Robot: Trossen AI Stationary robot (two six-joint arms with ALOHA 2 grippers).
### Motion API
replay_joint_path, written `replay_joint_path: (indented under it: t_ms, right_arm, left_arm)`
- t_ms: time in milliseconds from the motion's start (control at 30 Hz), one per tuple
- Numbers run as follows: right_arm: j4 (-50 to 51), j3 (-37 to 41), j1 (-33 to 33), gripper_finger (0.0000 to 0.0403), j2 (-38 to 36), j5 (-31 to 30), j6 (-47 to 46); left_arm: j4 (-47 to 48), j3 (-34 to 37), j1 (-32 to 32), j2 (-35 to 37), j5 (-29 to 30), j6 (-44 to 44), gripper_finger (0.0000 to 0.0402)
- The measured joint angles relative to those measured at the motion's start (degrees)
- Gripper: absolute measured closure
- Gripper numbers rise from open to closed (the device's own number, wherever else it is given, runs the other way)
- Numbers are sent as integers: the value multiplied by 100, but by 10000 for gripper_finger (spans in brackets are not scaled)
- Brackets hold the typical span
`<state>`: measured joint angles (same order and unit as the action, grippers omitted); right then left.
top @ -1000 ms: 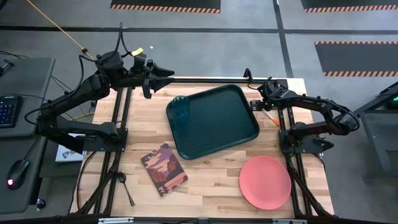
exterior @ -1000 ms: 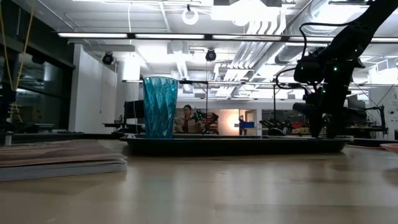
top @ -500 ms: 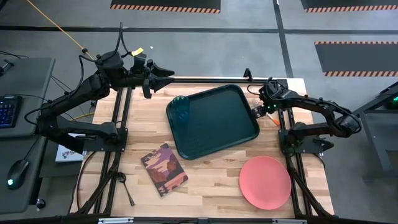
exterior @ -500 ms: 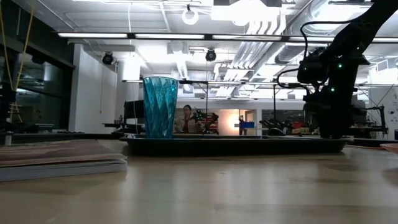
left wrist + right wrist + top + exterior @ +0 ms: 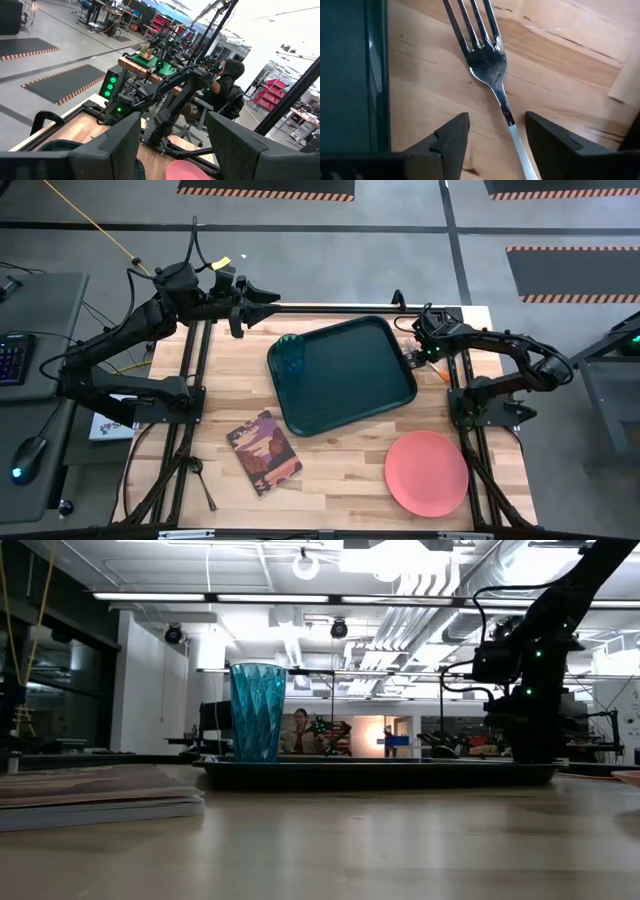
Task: Pick and place plate/cup/fork/spoon on tray
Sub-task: Put the orange fork on the black tray
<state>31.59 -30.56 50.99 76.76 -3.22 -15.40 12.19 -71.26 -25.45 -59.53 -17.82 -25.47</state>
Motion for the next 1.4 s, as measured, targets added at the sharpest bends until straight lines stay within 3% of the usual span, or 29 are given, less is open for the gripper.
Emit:
replay_joint_path:
  t_ms: [133,367,433,900,1400]
  right_arm:
    - [119,-142,-3,265,17,-7,-60]
    - [63,-239,1,381,17,-119,-257]
    - [62,-239,3,396,14,-110,-253]
    - [68,-239,3,325,14,41,-232]
    - [64,-260,3,319,297,176,-260]
  left_arm:
    - [0,0,0,0,2,2,186]
    - [0,0,0,0,0,1,186]
    - [0,0,0,0,0,2,186]
    - [0,0,0,0,0,4,186]
    - [0,0,49,-2,2,4,186]
